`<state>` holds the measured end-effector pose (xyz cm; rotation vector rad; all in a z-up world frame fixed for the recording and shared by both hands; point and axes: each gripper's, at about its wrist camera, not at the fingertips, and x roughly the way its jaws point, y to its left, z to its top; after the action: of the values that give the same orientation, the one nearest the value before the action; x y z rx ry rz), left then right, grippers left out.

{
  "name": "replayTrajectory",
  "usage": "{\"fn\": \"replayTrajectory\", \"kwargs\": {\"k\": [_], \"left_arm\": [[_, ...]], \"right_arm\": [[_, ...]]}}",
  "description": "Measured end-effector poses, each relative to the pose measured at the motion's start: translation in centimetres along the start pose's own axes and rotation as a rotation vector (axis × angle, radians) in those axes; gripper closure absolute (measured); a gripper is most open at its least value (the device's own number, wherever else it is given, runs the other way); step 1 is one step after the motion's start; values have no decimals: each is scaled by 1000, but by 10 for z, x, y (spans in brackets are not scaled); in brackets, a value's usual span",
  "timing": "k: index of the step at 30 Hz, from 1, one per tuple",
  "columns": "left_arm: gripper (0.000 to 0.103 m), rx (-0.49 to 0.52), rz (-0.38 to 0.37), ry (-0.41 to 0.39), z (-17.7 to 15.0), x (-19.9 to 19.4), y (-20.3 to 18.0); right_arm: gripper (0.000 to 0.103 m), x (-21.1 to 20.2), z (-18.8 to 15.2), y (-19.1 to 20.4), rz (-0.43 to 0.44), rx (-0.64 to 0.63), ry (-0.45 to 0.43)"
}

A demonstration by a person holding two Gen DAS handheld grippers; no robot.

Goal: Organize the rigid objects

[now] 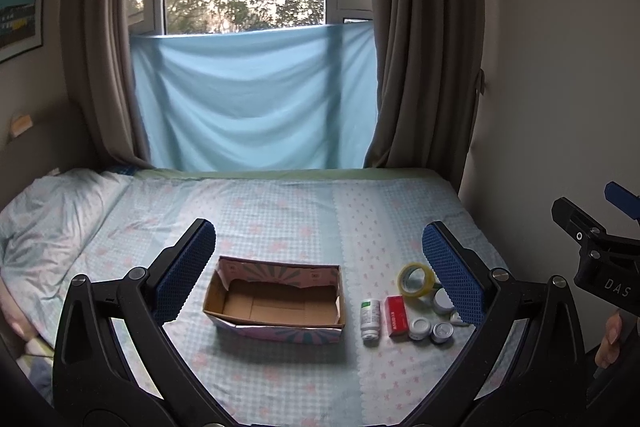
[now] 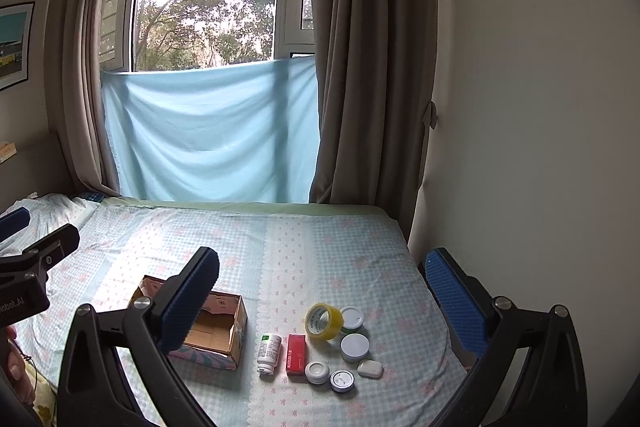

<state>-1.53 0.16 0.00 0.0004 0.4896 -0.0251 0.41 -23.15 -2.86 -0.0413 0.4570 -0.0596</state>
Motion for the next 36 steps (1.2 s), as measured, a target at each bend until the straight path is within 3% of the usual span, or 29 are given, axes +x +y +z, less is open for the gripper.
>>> {"fn": "replayTrajectory", "kwargs": {"k": [36], "left_arm": [[0,0,-33,11,3,5,3]], "right_arm": [[0,-5,-4,11,1,-11,2]]}}
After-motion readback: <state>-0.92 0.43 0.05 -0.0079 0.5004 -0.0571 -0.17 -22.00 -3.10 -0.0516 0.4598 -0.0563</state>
